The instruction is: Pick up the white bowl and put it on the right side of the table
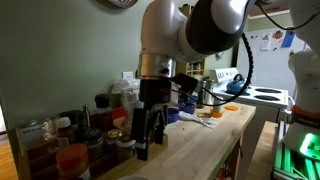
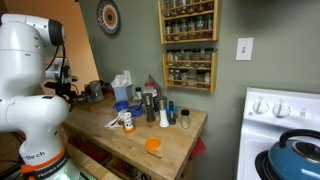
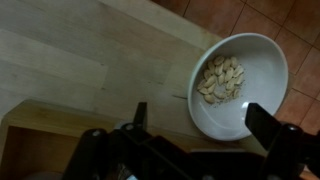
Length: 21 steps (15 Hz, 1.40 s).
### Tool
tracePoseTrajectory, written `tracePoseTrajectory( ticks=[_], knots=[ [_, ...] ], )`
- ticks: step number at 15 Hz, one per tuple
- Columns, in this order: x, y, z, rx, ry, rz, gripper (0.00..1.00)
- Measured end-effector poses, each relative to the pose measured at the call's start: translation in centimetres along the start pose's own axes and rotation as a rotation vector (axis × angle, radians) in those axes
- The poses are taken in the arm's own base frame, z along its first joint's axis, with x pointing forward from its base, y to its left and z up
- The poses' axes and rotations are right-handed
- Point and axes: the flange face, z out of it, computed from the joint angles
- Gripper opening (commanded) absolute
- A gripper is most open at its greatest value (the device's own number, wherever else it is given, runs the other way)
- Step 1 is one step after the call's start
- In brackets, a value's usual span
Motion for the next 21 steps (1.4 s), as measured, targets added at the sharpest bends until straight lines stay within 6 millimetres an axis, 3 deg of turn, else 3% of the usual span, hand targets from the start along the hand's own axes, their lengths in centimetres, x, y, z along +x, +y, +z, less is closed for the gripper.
tracePoseTrajectory(
  ticks=[5, 10, 13, 16, 19, 20, 21],
  knots=[
    [0.7, -1.0, 2.8, -0.03, -0.062, -0.003, 1.0],
    [1.9, -1.4, 4.6, -0.02, -0.017, -0.015, 1.0],
    [2.3, -1.0, 5.6, -0.016, -0.011, -0.012, 0.87],
    [2.6, -0.6, 6.6, -0.008, -0.008, -0.008, 0.85],
    [3.0, -0.4, 7.1, 0.003, 0.0, -0.016, 0.72],
    [3.1, -0.4, 7.2, 0.009, 0.002, -0.023, 0.63],
    [3.2, -0.3, 7.2, 0.015, 0.003, -0.028, 0.64]
  ],
)
